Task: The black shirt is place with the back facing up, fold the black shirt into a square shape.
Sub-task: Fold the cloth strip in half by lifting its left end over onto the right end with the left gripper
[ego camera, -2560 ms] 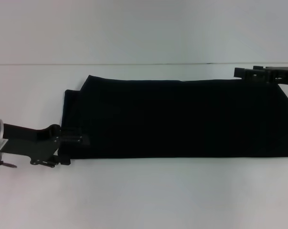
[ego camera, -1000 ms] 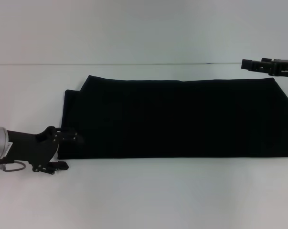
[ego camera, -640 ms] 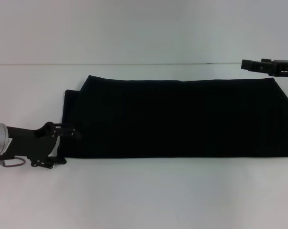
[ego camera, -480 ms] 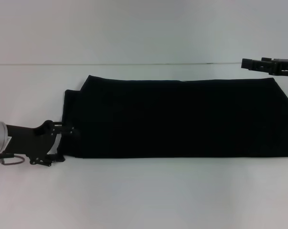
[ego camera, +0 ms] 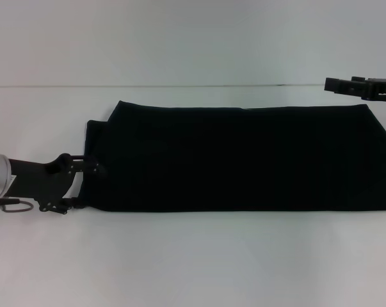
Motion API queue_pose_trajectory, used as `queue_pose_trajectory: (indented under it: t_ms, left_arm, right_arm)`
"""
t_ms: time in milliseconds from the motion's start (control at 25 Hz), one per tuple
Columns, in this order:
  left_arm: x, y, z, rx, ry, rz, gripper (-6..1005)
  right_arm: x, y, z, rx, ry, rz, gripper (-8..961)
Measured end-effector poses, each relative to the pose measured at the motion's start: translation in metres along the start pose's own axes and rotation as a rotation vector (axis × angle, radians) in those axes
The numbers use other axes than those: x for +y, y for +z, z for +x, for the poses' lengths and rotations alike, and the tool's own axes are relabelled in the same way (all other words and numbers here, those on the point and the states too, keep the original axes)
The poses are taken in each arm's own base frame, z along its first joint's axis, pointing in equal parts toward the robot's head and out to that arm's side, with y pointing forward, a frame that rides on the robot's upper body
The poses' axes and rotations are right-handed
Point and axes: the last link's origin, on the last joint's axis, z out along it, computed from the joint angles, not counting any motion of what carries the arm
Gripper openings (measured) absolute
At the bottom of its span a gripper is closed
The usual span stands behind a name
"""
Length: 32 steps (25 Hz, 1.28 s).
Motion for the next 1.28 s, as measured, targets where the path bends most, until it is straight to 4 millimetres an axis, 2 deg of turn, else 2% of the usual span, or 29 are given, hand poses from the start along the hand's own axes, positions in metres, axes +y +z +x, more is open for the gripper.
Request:
queue_pose_trajectory:
  t_ms: [320,520,760,960,1080,1280]
  left_arm:
    - [0.005,0.001,-0.001,-0.020,0.063,-0.006,869]
    - [0.001,0.002,-0.005,-0.027,0.112,-0.005,865]
    - [-0.001,0.002,-0.005,-0.026,0.113,-0.002,698]
    - [-0.002,0.002,-0.004,-0.018,0.118,0.001,457]
    - [-0.002,0.002,-0.004,-0.014,0.123,0.003,218]
    - [-0.006,0.001,-0.003,-0.006,0.141,0.008,18]
  right_arm:
    - [-0.001,-0.001,-0.002,-0.004,-0.001,0.004,871]
    - [-0.001,-0.002,-0.003,-0.007,-0.001,0.007,871]
    - [-0.002,-0.003,-0.003,-0.008,-0.001,0.010,871]
    - [-0.002,-0.003,-0.003,-0.008,-0.001,0.013,870]
    - [-0.003,-0.003,-0.003,-0.009,-0.001,0.015,870]
    - [-0.003,-0.003,-0.004,-0.010,-0.002,0.017,870]
